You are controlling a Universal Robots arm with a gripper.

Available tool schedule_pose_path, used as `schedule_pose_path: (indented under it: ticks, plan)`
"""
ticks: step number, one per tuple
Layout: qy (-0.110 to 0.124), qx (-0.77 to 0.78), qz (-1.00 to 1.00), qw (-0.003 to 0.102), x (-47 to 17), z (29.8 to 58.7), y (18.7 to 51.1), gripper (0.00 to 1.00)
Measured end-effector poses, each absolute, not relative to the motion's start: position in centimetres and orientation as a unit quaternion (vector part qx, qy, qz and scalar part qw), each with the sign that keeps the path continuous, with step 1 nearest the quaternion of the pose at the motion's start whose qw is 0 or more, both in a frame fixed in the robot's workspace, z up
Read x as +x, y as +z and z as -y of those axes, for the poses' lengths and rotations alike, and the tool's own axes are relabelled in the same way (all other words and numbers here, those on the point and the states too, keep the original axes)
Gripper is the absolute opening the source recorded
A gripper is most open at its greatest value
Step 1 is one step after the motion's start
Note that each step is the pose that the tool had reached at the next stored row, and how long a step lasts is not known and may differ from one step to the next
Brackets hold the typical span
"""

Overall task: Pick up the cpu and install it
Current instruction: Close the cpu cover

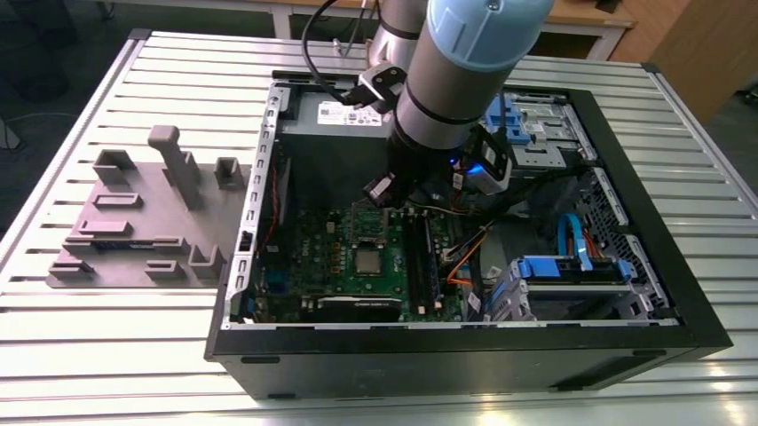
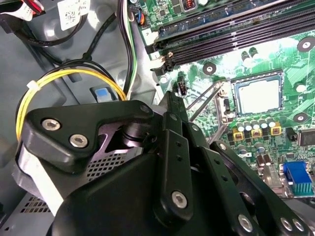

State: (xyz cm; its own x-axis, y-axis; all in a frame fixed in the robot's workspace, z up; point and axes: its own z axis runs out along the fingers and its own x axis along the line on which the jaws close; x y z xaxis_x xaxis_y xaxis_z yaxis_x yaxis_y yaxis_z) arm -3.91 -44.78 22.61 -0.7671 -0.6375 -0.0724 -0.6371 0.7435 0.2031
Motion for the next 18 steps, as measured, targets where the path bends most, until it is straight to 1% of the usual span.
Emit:
schedule_pose_path:
  ticks: [18]
  plan:
    - [-0.108, 0.341, 0.934, 0.001, -3.98, 44.78, 23.56, 0.10]
